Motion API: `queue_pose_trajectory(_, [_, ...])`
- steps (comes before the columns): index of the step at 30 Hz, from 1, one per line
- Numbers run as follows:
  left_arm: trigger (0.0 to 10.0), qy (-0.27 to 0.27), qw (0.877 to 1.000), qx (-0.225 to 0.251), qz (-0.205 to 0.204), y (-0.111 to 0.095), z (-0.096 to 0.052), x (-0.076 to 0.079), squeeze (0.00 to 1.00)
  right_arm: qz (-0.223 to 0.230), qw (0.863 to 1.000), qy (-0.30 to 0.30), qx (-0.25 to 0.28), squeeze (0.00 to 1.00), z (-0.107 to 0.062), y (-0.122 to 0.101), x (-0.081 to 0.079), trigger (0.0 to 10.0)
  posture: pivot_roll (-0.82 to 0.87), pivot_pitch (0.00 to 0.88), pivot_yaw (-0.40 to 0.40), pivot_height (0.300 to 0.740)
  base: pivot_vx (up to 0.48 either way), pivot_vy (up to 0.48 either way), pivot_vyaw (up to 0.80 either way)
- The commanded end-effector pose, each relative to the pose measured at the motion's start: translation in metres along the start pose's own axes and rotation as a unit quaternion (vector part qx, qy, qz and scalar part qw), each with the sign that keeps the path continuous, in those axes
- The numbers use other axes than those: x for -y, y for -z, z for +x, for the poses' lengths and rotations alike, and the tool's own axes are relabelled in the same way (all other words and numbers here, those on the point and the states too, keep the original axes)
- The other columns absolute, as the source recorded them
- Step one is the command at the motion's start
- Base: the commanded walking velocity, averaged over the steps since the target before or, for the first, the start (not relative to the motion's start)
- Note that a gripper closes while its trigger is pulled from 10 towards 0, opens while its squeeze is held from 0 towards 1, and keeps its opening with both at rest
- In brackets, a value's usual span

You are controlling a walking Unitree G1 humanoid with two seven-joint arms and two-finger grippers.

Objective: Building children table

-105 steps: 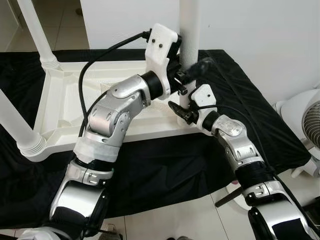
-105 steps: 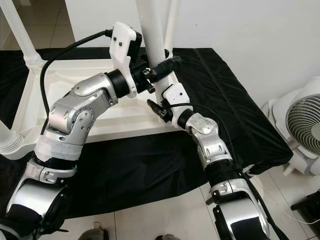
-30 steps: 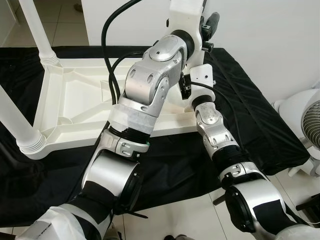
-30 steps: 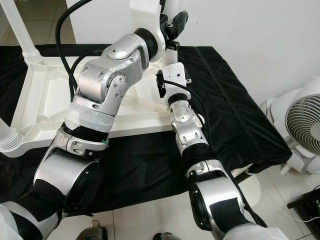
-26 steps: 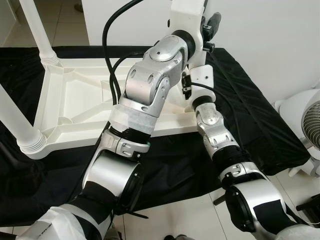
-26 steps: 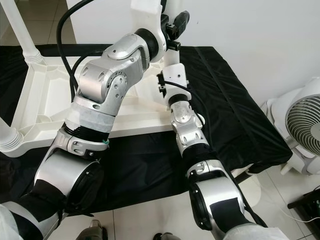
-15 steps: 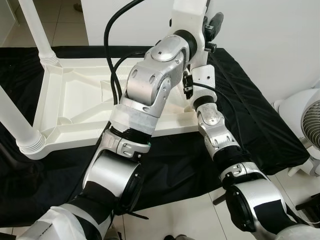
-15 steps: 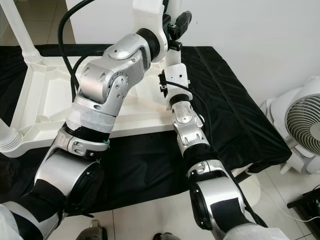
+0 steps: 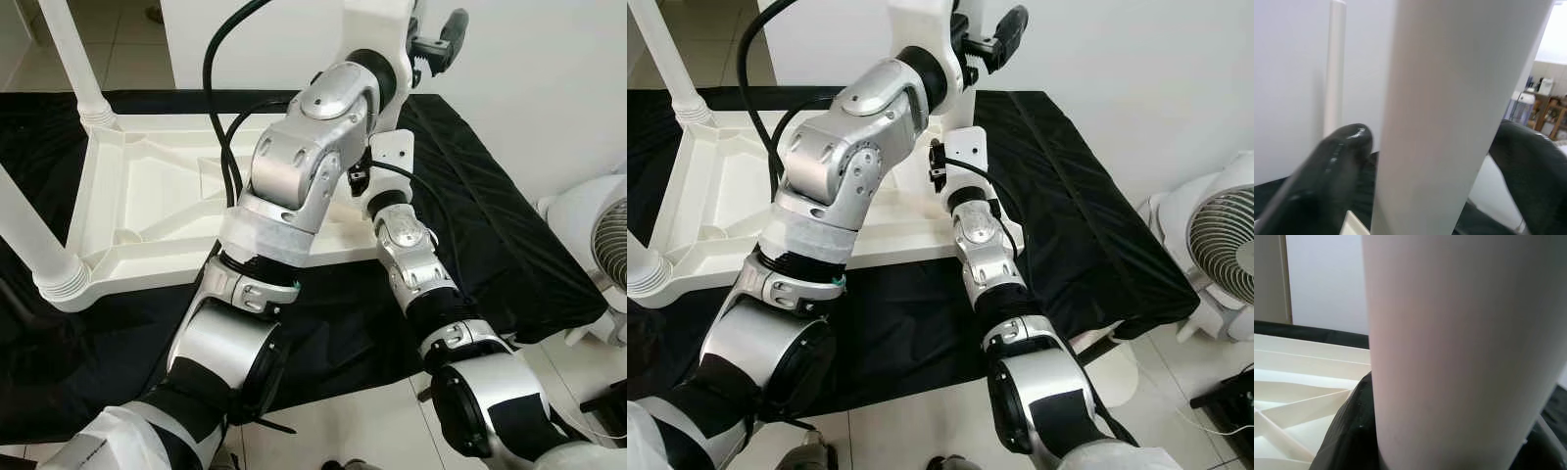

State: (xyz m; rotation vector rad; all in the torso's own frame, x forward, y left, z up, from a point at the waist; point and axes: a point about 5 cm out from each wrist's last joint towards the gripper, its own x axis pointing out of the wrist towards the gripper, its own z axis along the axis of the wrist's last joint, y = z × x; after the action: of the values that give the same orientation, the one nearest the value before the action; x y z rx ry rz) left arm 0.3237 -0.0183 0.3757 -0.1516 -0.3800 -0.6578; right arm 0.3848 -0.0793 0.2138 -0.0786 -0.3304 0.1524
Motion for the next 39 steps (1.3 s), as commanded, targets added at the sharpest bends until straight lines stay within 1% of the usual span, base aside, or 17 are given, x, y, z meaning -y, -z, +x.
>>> queue_pose_trajectory(1, [10.0,0.05,0.999,0.004,0.001,0.001,-0.001,0.011,1.0,0.012,1.0,0.003,-0.005,0.0,-0.002,0.002,0.001,10.0,0.14,0.058,-0.085,0.74,0.0,0.0,0.0])
queue_pose_trajectory(6, [10.0,0.043,0.999,0.001,0.01,0.007,-0.007,0.004,1.0,0.082,0.997,0.013,-0.01,0.0,-0.002,0.001,0.0,10.0,0.14,0.06,-0.082,0.74,0.0,0.0,0.0])
queue_pose_trajectory(7, [10.0,0.043,0.999,0.001,0.01,0.007,-0.007,0.004,1.0,0.082,0.997,0.013,-0.01,0.0,-0.002,0.001,0.0,10.0,0.14,0.06,-0.082,0.74,0.0,0.0,0.0])
queue_pose_trajectory(8, [10.0,0.038,0.999,-0.003,0.007,0.011,-0.01,0.0,0.0,0.112,0.993,0.027,-0.018,0.0,-0.001,0.002,0.005,10.0,0.14,0.06,-0.082,0.74,0.0,0.0,0.0])
queue_pose_trajectory(15, [10.0,0.008,1.0,-0.005,0.012,0.018,-0.019,-0.017,0.0,0.157,0.986,0.047,-0.031,0.0,0.0,0.004,0.017,10.0,0.14,0.06,-0.08,0.74,0.0,0.0,0.0])
queue_pose_trajectory(19, [10.0,-0.001,1.0,-0.007,0.014,0.021,-0.022,-0.023,0.0,0.148,0.987,0.053,-0.031,0.0,0.0,0.004,0.019,10.0,0.14,0.06,-0.079,0.74,0.0,0.0,0.0])
queue_pose_trajectory(20, [10.0,-0.011,1.0,-0.009,0.013,0.023,-0.024,-0.029,0.0,0.145,0.987,0.056,-0.033,0.0,-0.001,0.005,0.021,10.0,0.14,0.06,-0.077,0.74,0.0,0.0,0.0])
queue_pose_trajectory(21, [10.0,-0.035,0.999,-0.006,0.028,0.024,-0.028,-0.036,0.0,0.14,0.988,0.06,-0.037,0.0,-0.002,0.006,0.024,10.0,0.13,0.061,-0.075,0.74,0.0,0.0,0.0])
queue_pose_trajectory(22, [10.0,-0.035,0.999,-0.006,0.028,0.024,-0.028,-0.036,0.0,0.14,0.988,0.06,-0.037,0.0,-0.002,0.006,0.024,10.0,0.13,0.061,-0.075,0.74,0.0,0.0,0.0])
queue_pose_trajectory(25, [10.0,-0.071,0.995,-0.014,0.062,0.032,-0.039,-0.054,0.0,0.11,0.99,0.076,-0.047,0.0,-0.008,0.01,0.037,10.0,0.13,0.057,-0.07,0.74,0.0,0.0,0.0])
queue_pose_trajectory(28, [10.0,-0.077,0.994,-0.02,0.078,0.038,-0.045,-0.059,0.0,0.098,0.991,0.08,-0.045,0.0,-0.012,0.011,0.043,10.0,0.12,0.055,-0.068,0.74,0.0,0.0,0.0])
queue_pose_trajectory(30, [10.0,-0.09,0.988,-0.045,0.114,0.056,-0.059,-0.067,0.0,0.079,0.992,0.086,-0.048,0.0,-0.019,0.015,0.054,10.0,0.12,0.051,-0.062,0.74,0.0,0.0,0.0])
queue_pose_trajectory(31, [10.0,-0.09,0.988,-0.045,0.114,0.056,-0.059,-0.067,0.0,0.079,0.992,0.086,-0.048,0.0,-0.019,0.015,0.054,10.0,0.12,0.051,-0.062,0.74,0.0,0.0,0.0])
queue_pose_trajectory(32, [10.0,-0.093,0.985,-0.059,0.129,0.065,-0.066,-0.07,0.0,0.072,0.992,0.087,-0.051,0.0,-0.022,0.017,0.059,10.0,0.12,0.049,-0.062,0.74,0.0,0.0,0.0])
queue_pose_trajectory(34, [10.0,-0.093,0.985,-0.059,0.129,0.065,-0.066,-0.07,0.0,0.072,0.992,0.087,-0.051,0.0,-0.022,0.017,0.059,10.0,0.12,0.049,-0.062,0.74,0.0,0.0,0.0])
queue_pose_trajectory(35, [10.0,-0.088,0.978,-0.077,0.174,0.081,-0.079,-0.072,0.0,0.057,0.994,0.078,-0.049,0.0,-0.029,0.017,0.067,10.0,0.11,0.045,-0.063,0.74,0.0,0.0,0.0])
queue_pose_trajectory(39, [10.0,-0.085,0.976,-0.082,0.183,0.085,-0.082,-0.072,0.0,0.051,0.995,0.075,-0.047,0.0,-0.031,0.017,0.069,10.0,0.11,0.045,-0.063,0.74,0.0,0.0,0.0])
